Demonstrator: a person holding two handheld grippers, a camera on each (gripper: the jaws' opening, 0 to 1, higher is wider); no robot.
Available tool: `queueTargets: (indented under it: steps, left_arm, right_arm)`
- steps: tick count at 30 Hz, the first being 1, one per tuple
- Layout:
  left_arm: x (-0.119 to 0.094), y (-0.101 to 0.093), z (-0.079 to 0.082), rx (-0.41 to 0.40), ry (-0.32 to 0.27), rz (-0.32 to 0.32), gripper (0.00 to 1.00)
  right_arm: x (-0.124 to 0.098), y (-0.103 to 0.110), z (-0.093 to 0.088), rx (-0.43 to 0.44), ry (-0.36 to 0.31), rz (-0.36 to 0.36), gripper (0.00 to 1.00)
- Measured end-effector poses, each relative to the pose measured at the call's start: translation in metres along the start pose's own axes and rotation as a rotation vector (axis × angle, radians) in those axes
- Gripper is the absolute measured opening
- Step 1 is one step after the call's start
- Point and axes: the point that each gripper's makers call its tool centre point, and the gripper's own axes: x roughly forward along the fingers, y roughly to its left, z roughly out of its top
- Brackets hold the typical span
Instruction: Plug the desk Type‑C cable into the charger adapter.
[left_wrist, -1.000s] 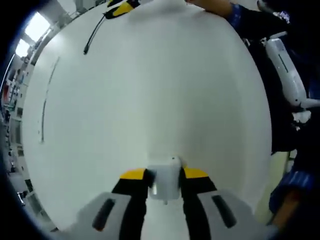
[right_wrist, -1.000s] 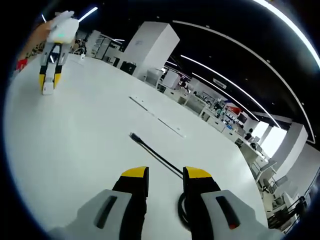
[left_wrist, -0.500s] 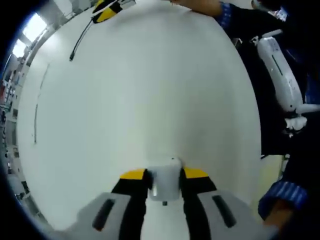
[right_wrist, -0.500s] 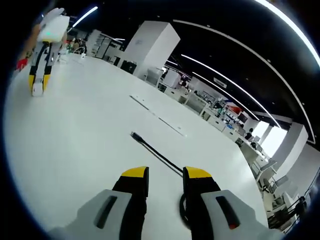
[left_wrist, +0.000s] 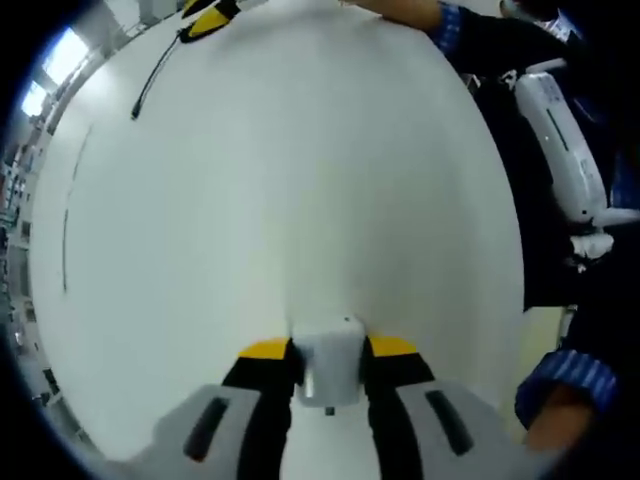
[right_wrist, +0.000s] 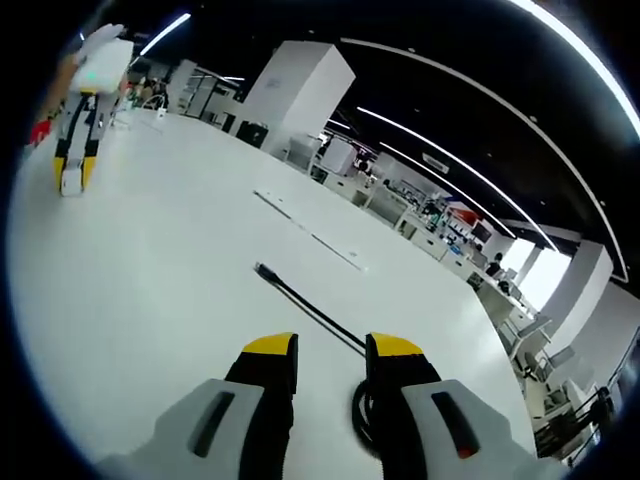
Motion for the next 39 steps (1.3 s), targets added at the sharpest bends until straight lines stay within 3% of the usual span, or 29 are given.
queueTargets:
  steps: [13,16,21,29,39]
  left_arm:
    - [0.000,0.001,0.001,-0.020,-0.006,0.016,0.26]
    - [0.000,0.001,0.000,-0.022,-0.007,0.018,0.26]
    - [0.000,0.003,0.000,-0.023,-0.008,0.018,0.26]
    - [0.001,0.005,0.000,-0.024,-0.009,0.016,0.26]
    - [0.002,0.003,-0.002,-0.028,-0.042,0.021,0.26]
  right_arm:
    - [-0.016,-0.029,0.012,0.131,-0.101,-0.069,0.26]
    - [-0.022,-0.044,0.019,0.237,-0.165,-0.095,0.26]
    - [-0.029,-0.067,0.022,0.291,-0.201,-0.145,0.25]
    - [-0.031,-0.081,0.031,0.317,-0.227,-0.167,0.24]
    - [-0.031,-0.090,0.070,0.222,-0.236,-0.164,0.23]
